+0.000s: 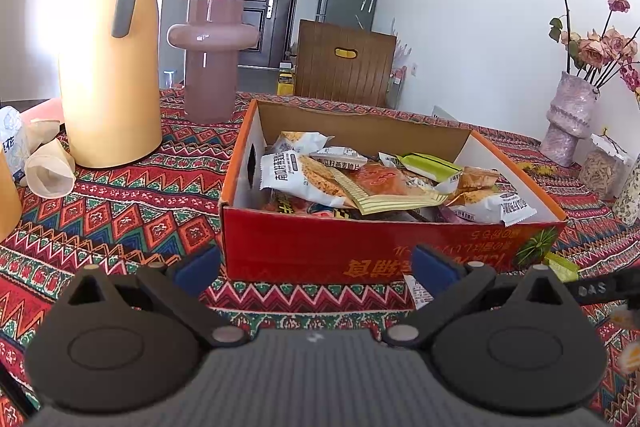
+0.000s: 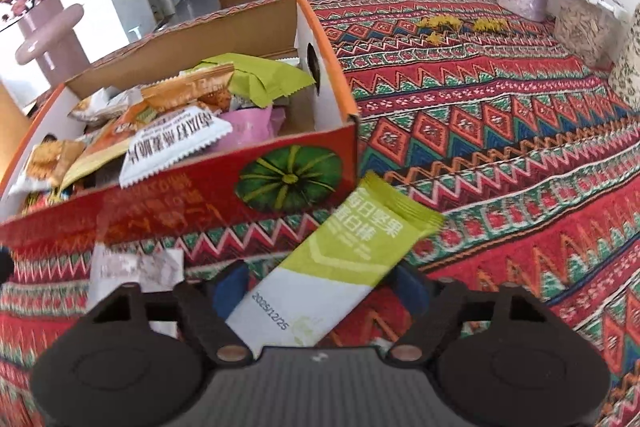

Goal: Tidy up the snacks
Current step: 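Grasp the lime-green bar packet with the right tool and lift it, then grasp a white wrapped packet with left tool while right tool holds green bar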

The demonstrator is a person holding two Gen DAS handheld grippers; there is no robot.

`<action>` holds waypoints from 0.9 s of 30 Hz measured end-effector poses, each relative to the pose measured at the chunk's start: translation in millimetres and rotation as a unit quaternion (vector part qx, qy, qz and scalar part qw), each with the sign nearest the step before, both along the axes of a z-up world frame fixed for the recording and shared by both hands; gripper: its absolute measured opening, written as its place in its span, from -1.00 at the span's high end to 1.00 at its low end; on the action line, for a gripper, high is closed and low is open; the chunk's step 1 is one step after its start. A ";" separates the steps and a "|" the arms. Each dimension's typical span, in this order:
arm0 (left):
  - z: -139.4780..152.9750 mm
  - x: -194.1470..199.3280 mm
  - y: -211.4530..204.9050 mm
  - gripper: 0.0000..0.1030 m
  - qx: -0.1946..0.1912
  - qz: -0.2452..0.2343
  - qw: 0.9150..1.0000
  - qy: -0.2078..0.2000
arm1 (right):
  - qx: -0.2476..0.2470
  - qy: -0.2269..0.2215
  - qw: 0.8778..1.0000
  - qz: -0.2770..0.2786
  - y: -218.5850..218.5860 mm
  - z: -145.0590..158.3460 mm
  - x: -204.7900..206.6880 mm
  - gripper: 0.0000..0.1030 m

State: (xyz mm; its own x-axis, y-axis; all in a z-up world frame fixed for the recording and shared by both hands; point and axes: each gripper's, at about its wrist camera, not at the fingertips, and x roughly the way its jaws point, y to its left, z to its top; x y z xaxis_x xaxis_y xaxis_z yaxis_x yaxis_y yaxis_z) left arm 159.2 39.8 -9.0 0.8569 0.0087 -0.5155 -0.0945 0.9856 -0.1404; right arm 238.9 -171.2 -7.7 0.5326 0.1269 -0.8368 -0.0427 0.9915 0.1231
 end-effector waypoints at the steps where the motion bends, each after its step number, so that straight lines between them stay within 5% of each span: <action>1: -0.6 0.3 0.0 -1.00 0.001 0.000 1.000 0.001 | -0.002 -0.002 1.000 0.007 -3.2 0.5 -2.8 -0.26; 12: -4.5 4.0 0.2 -1.00 0.006 0.003 1.000 0.010 | -0.025 -0.034 0.995 0.086 -25.2 -2.9 -27.3 -0.05; 14: -5.0 4.7 0.1 -1.00 0.008 0.003 1.000 0.012 | -0.036 -0.041 0.994 0.099 -22.4 -2.6 -32.9 0.03; 16: -6.2 5.7 -0.6 -1.00 0.009 0.002 1.000 0.014 | -0.040 -0.052 0.991 0.116 -21.5 -1.7 -39.3 0.31; 19: -8.9 7.5 -1.1 -1.00 0.012 0.004 1.000 0.018 | -0.074 -0.087 0.984 0.139 -13.8 -3.4 -54.8 0.35; 27: -8.6 10.7 -14.1 -1.00 0.023 -0.025 0.998 0.049 | -0.031 -0.137 0.982 0.123 -30.1 -2.2 -71.8 0.37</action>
State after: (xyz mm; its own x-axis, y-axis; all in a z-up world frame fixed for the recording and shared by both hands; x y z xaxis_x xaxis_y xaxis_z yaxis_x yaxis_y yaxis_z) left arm 169.8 25.7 -17.5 0.8022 -0.0076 -0.5970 -0.0555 0.9946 -0.0873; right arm 167.1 -201.3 -9.9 0.6982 0.2328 -0.6769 -0.3046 0.9524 0.0134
